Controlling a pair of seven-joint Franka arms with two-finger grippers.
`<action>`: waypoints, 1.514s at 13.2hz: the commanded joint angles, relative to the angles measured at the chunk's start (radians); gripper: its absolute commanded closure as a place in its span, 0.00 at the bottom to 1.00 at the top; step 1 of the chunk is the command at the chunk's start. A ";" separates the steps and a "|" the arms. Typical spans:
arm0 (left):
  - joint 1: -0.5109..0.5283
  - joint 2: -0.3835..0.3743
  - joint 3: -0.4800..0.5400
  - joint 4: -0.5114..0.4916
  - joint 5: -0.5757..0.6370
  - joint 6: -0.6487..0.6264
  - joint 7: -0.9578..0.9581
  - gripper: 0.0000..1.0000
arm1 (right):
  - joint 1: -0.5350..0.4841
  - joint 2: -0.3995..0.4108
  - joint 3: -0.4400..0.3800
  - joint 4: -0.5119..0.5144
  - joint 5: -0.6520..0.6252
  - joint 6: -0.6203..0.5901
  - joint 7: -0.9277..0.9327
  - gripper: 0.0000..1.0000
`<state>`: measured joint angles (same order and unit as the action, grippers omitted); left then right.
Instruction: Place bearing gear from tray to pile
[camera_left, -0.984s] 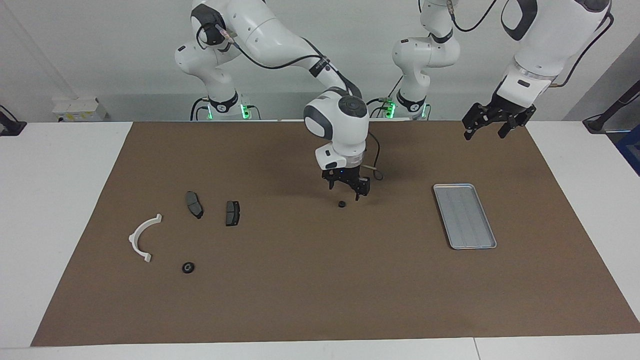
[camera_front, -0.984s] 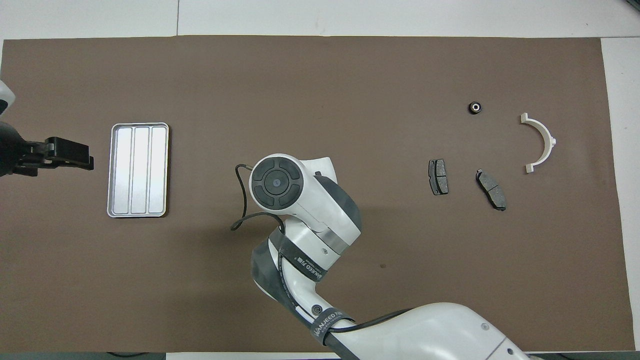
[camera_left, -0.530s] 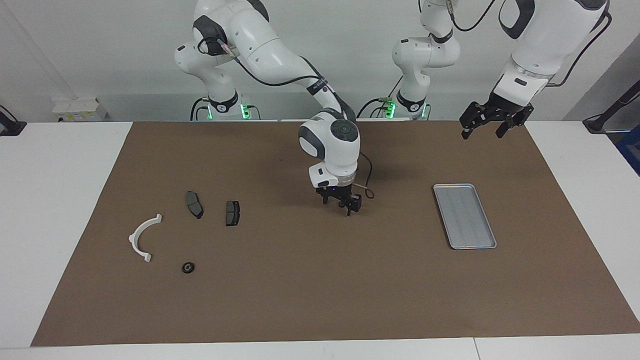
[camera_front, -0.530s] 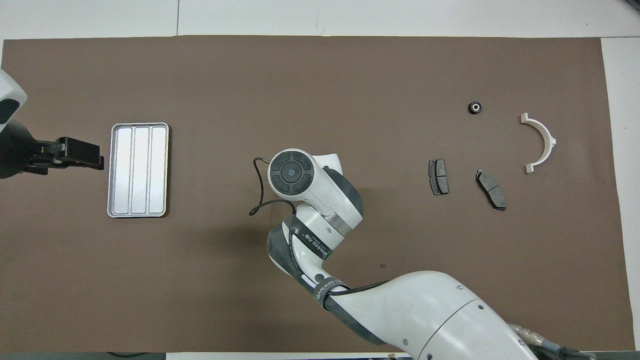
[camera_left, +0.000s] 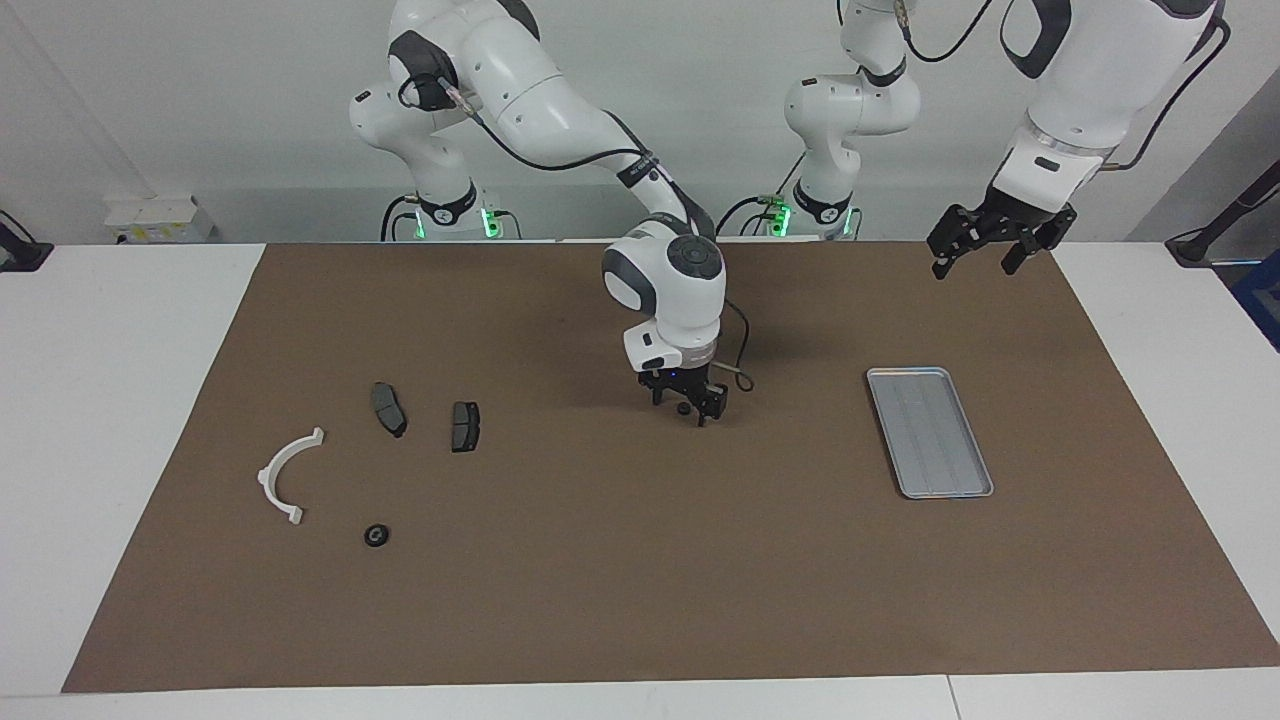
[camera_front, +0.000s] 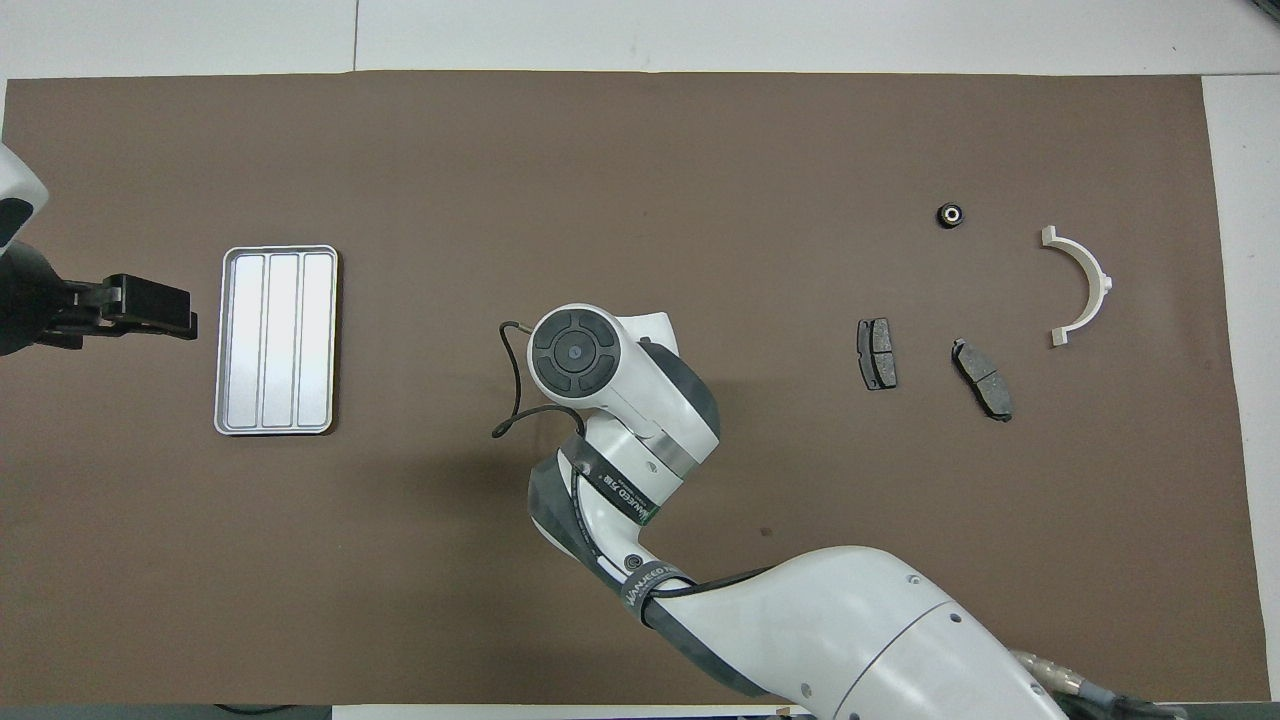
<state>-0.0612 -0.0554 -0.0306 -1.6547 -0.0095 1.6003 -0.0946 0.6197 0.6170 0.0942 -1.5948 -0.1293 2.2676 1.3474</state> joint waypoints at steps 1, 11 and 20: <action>-0.002 -0.009 0.006 0.004 0.014 -0.013 0.013 0.00 | -0.001 -0.025 0.006 -0.054 -0.001 0.044 0.029 0.37; -0.005 -0.017 0.008 -0.010 0.014 -0.013 0.004 0.00 | -0.017 -0.025 0.025 0.040 -0.012 -0.093 0.023 1.00; -0.005 -0.017 0.008 -0.010 0.014 -0.013 0.004 0.00 | -0.424 -0.100 0.025 0.188 -0.003 -0.349 -0.933 1.00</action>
<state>-0.0611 -0.0556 -0.0295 -1.6548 -0.0094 1.5991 -0.0946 0.2565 0.5059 0.0990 -1.3885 -0.1341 1.8762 0.5477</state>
